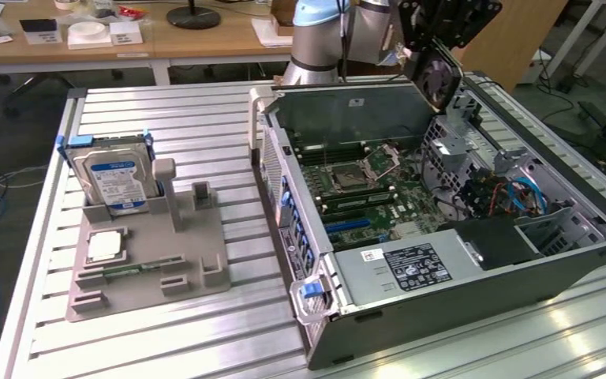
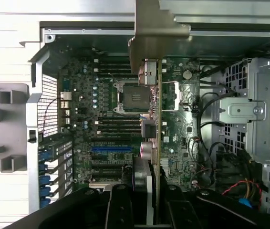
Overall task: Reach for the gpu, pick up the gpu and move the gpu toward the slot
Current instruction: 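Pick up the gpu and move the gpu toward the slot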
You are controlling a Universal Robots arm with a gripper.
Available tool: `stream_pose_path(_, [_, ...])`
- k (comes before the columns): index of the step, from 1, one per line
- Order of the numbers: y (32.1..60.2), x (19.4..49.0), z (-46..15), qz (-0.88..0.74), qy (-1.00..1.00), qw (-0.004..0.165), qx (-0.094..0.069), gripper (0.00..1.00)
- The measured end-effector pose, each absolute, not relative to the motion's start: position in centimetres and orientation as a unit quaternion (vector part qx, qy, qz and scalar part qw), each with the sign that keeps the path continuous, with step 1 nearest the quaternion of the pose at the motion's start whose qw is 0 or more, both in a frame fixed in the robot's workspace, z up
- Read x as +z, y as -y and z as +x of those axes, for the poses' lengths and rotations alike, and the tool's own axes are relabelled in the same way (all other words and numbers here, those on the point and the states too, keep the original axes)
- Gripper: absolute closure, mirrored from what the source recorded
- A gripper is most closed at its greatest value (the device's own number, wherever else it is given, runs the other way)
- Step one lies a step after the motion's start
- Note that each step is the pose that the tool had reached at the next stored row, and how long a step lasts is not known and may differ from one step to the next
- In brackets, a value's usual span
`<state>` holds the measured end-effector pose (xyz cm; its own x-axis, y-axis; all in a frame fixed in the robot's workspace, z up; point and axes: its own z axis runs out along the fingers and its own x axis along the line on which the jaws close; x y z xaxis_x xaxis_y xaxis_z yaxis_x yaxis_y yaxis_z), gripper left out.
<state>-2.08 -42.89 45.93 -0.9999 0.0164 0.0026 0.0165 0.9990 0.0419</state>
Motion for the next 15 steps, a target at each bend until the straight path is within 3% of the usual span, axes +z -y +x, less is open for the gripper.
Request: stream_pose_path(15, [42.89, 45.93, -1.72, -0.008, 1.000, 0.001, -0.021, 0.72])
